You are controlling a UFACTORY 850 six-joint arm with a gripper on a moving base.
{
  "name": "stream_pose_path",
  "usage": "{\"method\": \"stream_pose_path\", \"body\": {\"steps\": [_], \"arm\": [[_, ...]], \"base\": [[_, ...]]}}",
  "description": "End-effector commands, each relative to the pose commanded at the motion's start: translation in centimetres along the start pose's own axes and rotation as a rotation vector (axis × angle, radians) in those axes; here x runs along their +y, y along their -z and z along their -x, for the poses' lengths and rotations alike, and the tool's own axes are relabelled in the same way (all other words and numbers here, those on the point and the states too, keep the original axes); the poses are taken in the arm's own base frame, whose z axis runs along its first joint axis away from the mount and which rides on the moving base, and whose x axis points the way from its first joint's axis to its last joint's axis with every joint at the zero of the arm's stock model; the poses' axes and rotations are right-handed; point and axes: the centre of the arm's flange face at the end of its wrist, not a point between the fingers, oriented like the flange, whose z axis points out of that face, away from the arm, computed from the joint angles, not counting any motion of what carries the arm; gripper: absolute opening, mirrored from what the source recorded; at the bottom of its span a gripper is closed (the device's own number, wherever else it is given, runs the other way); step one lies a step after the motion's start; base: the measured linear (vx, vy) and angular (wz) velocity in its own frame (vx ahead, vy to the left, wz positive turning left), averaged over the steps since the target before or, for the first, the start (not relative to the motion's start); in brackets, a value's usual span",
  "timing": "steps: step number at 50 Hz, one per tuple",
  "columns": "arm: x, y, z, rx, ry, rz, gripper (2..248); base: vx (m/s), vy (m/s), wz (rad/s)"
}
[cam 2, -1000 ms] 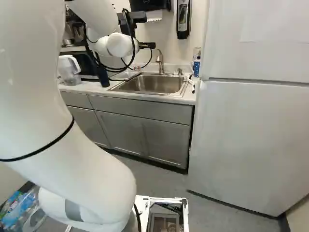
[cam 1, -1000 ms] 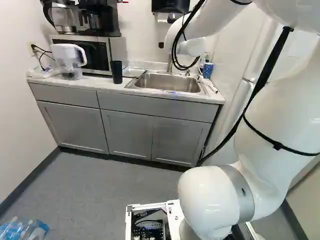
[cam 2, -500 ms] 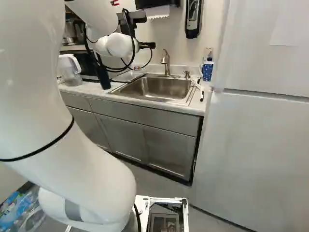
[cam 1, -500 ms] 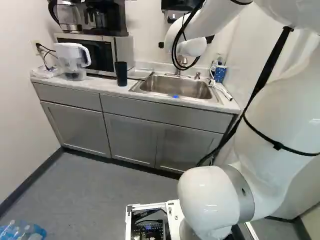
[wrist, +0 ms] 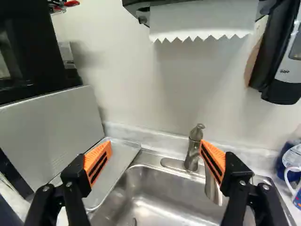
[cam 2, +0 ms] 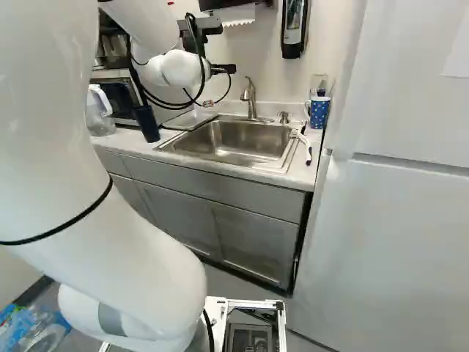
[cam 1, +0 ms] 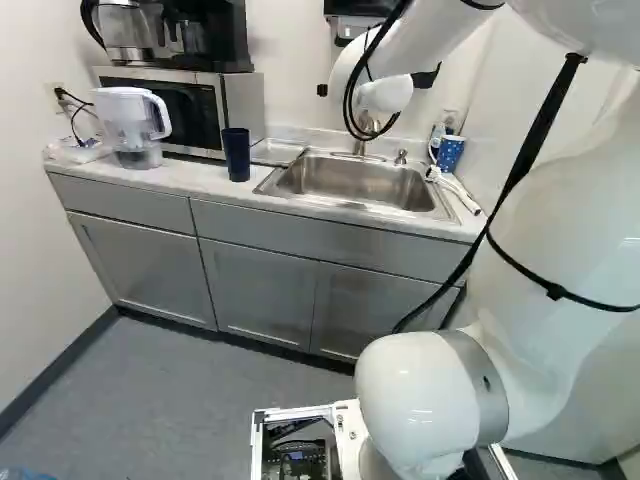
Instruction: Rinse the cup and place it in the tray
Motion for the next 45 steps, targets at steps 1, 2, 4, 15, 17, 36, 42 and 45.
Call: {"method": "stream_pose_path", "body": {"steps": [1,2,4,15,17,36,42,45], "arm": [[0.0,0.0,0.0,0.0,0.0,0.0,247],[0.0,0.0,0.0,0.0,0.0,0.0,247],[0.0,0.0,0.0,0.0,0.0,0.0,247],[0.0,0.0,0.0,0.0,0.0,0.0,247],[0.0,0.0,0.0,0.0,0.0,0.0,247],[0.2,-1.7,-0.1,0.0,0.0,0.003,247],[0.6,-2.7,-0.1,-0.006,-0.001,0.01,247],[0.8,-3.2,-0.1,-0.011,-0.001,0.014,247]], "base": [[0.142,0.0,0.014],[0.117,-0.006,0.005],[0.108,-0.007,-0.002],[0.038,-0.001,-0.001],[0.0,0.0,0.0],[0.0,0.0,0.0],[0.0,0.0,0.0],[0.0,0.0,0.0]]}}
